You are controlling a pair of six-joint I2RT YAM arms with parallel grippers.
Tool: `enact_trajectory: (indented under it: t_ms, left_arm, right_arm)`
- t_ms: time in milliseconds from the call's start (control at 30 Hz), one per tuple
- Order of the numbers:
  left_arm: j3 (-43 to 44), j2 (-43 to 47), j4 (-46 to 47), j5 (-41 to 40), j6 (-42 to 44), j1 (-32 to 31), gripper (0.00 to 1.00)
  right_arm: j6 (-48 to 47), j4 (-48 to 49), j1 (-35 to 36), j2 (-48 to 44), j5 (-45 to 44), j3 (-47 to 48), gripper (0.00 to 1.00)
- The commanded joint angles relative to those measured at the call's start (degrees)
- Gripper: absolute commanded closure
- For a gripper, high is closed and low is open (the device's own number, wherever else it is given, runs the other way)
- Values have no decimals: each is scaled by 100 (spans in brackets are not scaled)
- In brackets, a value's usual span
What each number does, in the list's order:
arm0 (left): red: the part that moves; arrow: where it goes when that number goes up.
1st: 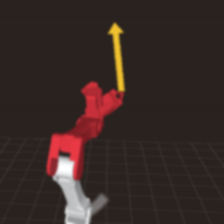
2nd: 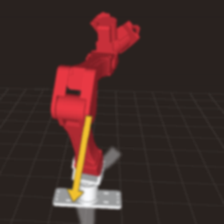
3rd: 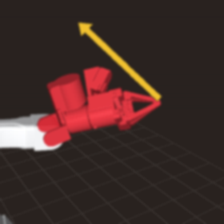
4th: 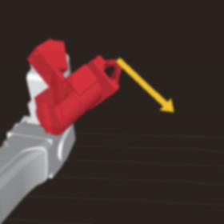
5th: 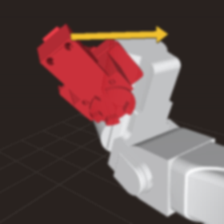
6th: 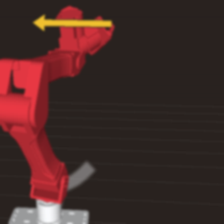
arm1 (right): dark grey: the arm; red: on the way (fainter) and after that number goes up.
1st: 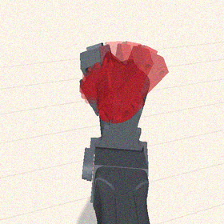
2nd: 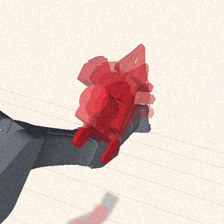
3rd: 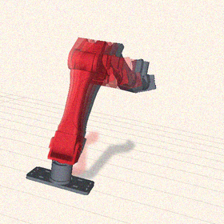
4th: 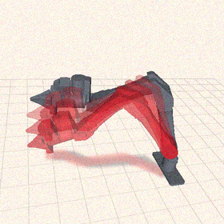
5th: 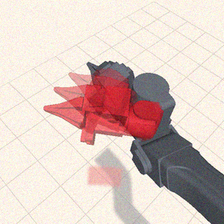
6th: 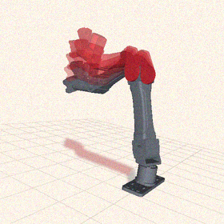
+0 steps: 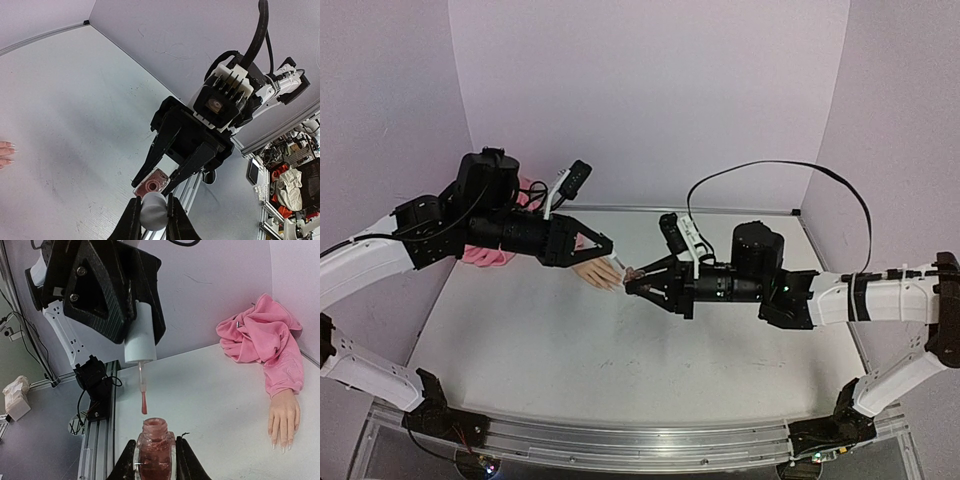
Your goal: Paint the nails
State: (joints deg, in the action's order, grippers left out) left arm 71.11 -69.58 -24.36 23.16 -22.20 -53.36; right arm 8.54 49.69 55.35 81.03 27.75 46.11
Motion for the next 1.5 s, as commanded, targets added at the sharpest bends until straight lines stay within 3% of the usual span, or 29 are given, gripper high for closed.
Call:
enact_trajectory:
  t_ms: [0,1467]
  left_arm:
    - [328,68,63,-145,154,-27,100]
    - [314,64,80,-79,176,-95,100]
  right_arm:
    - [-101,456,52,-10,137,302,100]
    - [-76,659,119,106,-59,298,100]
